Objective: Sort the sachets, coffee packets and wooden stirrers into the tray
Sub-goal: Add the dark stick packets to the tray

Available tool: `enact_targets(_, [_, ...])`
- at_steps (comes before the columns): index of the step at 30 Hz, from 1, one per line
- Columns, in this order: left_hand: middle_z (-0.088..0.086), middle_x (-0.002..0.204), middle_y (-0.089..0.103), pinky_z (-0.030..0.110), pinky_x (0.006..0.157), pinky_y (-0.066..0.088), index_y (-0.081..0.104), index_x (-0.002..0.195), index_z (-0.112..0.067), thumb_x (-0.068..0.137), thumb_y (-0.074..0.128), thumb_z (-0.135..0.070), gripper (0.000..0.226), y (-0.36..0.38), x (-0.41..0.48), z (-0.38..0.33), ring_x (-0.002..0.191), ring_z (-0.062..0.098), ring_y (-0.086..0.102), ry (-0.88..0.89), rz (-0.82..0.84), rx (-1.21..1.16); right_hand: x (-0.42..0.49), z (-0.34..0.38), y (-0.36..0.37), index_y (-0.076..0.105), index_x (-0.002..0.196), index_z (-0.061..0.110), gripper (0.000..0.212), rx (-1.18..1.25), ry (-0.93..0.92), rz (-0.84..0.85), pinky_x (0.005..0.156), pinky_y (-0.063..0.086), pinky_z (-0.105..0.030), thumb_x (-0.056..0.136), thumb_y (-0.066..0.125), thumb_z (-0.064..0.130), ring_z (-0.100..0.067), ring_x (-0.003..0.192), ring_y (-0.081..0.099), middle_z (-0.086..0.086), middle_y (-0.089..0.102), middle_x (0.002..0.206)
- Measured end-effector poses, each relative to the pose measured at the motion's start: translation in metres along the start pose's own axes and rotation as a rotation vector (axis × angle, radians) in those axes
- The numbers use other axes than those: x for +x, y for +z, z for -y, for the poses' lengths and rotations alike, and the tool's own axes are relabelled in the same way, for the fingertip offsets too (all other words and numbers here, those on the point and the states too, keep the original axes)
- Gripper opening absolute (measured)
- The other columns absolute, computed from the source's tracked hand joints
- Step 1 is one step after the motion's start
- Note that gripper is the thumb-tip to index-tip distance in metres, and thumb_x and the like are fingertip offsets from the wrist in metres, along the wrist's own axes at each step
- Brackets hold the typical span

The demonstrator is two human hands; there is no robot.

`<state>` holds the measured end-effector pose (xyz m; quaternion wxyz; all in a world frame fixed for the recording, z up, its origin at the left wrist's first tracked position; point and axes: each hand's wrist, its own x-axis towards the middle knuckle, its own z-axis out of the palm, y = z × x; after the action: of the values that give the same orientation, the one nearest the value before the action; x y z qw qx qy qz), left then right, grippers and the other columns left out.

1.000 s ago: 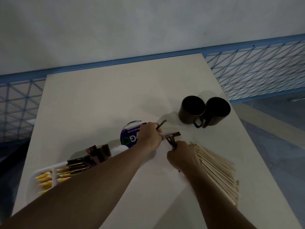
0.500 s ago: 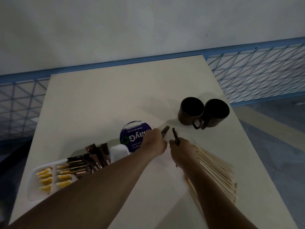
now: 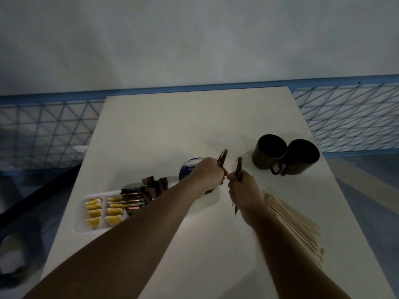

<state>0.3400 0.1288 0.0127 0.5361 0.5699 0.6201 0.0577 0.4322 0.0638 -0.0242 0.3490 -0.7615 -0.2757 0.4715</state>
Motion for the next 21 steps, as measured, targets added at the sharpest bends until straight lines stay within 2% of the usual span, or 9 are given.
enact_targets(2, [0.008,0.088,0.073,0.035,0.078,0.057,0.070,0.100,-0.007,0.090,0.057,-0.008,0.016,-0.017,-0.008,0.003,0.083,0.020,0.069,0.040,-0.027,-0.055,-0.005,0.010,0.008,0.061,0.107,0.015,0.022,0.039,-0.036,0.017,0.071,0.044,-0.032,0.098,0.043,0.008,-0.020,0.087,0.053,-0.005,0.060,0.100])
enact_targets(3, [0.007,0.087,0.073,0.034,0.080,0.057,0.071,0.098,-0.009,0.090,0.059,-0.009,0.015,-0.025,-0.012,0.003,0.084,0.019,0.069,0.056,-0.041,-0.082,-0.007,0.015,0.011,0.061,0.104,0.015,0.019,0.048,-0.051,0.013,0.070,0.044,-0.031,0.100,0.043,0.008,-0.018,0.084,0.055,-0.005,0.062,0.097])
enact_targets(5, [0.010,0.091,0.073,0.040,0.084,0.058,0.072,0.097,-0.008,0.089,0.065,-0.009,0.012,-0.045,-0.022,0.008,0.089,0.023,0.069,0.080,-0.065,-0.151,-0.014,0.029,0.022,0.060,0.103,0.014,0.017,0.057,-0.102,0.014,0.064,0.044,-0.027,0.101,0.044,0.008,-0.015,0.080,0.058,-0.005,0.064,0.095])
enact_targets(8, [0.017,0.096,0.073,0.049,0.086,0.058,0.072,0.097,-0.003,0.085,0.070,-0.007,0.013,-0.071,-0.032,0.014,0.092,0.031,0.071,0.109,-0.095,-0.218,-0.022,0.047,0.038,0.060,0.099,0.013,0.016,0.122,-0.168,0.006,0.062,0.047,-0.029,0.100,0.044,0.007,-0.020,0.081,0.064,-0.008,0.067,0.094])
enact_targets(14, [0.014,0.094,0.074,0.048,0.085,0.058,0.074,0.093,-0.006,0.082,0.073,-0.004,0.011,-0.123,-0.060,0.043,0.090,0.029,0.073,0.155,-0.177,-0.274,-0.046,0.071,0.081,0.062,0.093,0.022,0.021,0.190,-0.309,0.024,0.068,0.049,-0.032,0.100,0.047,0.009,-0.015,0.072,0.058,0.000,0.062,0.080])
enact_targets(16, [0.014,0.093,0.074,0.047,0.082,0.060,0.073,0.092,-0.006,0.082,0.073,-0.002,0.011,-0.136,-0.069,0.056,0.087,0.028,0.073,0.163,-0.188,-0.292,-0.053,0.073,0.097,0.061,0.094,0.022,0.021,0.230,-0.338,0.056,0.065,0.051,-0.032,0.101,0.047,0.008,-0.014,0.069,0.057,0.003,0.060,0.076])
enact_targets(19, [0.012,0.089,0.074,0.046,0.079,0.061,0.074,0.087,-0.009,0.081,0.074,0.000,0.010,-0.146,-0.077,0.077,0.083,0.027,0.074,0.167,-0.212,-0.307,-0.064,0.070,0.118,0.059,0.094,0.022,0.019,0.253,-0.372,0.079,0.054,0.047,-0.024,0.103,0.047,0.010,-0.008,0.063,0.054,0.003,0.057,0.074])
enact_targets(21, [0.011,0.088,0.074,0.046,0.079,0.061,0.075,0.083,-0.013,0.079,0.076,-0.003,0.011,-0.147,-0.078,0.091,0.083,0.027,0.074,0.167,-0.232,-0.287,-0.069,0.064,0.130,0.058,0.092,0.025,0.019,0.231,-0.395,0.072,0.056,0.046,-0.030,0.103,0.047,0.014,-0.009,0.062,0.053,0.005,0.056,0.072])
